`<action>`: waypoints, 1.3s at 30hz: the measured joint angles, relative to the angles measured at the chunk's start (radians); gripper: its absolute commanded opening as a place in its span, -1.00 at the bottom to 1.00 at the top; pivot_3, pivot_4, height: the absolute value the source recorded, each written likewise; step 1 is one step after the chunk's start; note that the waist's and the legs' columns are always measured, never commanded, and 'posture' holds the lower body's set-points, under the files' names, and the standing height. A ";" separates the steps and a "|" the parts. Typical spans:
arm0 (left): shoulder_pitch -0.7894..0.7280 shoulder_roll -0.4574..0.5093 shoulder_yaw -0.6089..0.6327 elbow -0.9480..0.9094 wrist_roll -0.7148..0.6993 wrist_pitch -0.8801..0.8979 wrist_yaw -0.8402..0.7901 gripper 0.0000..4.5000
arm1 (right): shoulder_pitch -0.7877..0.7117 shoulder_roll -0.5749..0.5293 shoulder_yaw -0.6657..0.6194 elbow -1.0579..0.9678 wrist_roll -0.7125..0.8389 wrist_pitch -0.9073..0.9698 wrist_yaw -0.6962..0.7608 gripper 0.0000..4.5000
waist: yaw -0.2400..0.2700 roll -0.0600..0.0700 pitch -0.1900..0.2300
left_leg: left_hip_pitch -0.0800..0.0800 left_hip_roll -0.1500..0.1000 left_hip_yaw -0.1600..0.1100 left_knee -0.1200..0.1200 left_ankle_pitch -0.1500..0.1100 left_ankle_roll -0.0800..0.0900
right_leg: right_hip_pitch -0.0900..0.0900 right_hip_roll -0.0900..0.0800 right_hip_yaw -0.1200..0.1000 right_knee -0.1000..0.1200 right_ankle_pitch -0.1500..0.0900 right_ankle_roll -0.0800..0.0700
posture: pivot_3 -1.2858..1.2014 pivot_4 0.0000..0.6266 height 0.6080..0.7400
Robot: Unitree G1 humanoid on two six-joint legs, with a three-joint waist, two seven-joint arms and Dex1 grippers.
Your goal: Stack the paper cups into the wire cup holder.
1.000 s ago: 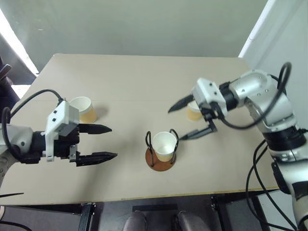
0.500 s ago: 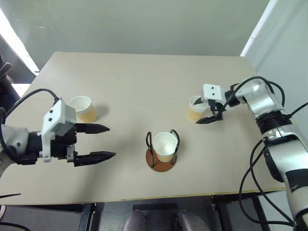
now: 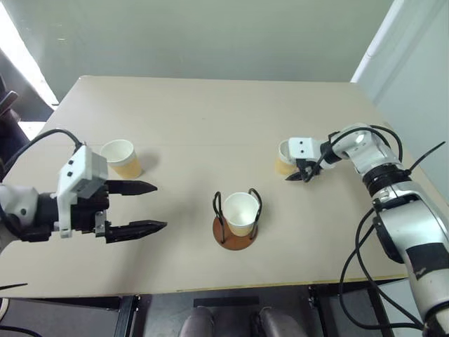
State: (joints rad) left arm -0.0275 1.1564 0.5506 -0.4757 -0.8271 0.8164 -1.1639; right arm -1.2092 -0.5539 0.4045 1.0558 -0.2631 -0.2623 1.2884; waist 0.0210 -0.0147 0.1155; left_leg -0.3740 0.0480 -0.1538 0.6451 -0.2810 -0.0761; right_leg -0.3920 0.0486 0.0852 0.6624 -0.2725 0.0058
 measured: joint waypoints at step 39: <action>-0.121 0.090 0.200 0.022 -0.189 0.081 -0.101 1.00 | -0.016 -0.254 0.127 -1.038 0.804 0.437 0.323 -0.99 | -0.014 0.000 0.000 | -0.003 0.003 0.010 0.002 0.001 -0.002 | 0.001 0.007 0.002 -0.001 0.000 0.000 | 0.03 -0.52 1.00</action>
State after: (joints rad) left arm -0.1481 1.2466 0.7509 -0.4532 -1.0163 0.8977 -1.2645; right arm -1.2256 -0.8079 0.5318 0.0179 0.5408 0.1742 1.6109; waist 0.0067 -0.0146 0.1156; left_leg -0.3765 0.0507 -0.1435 0.6468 -0.2799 -0.0780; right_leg -0.3912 0.0558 0.0875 0.6610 -0.2725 0.0058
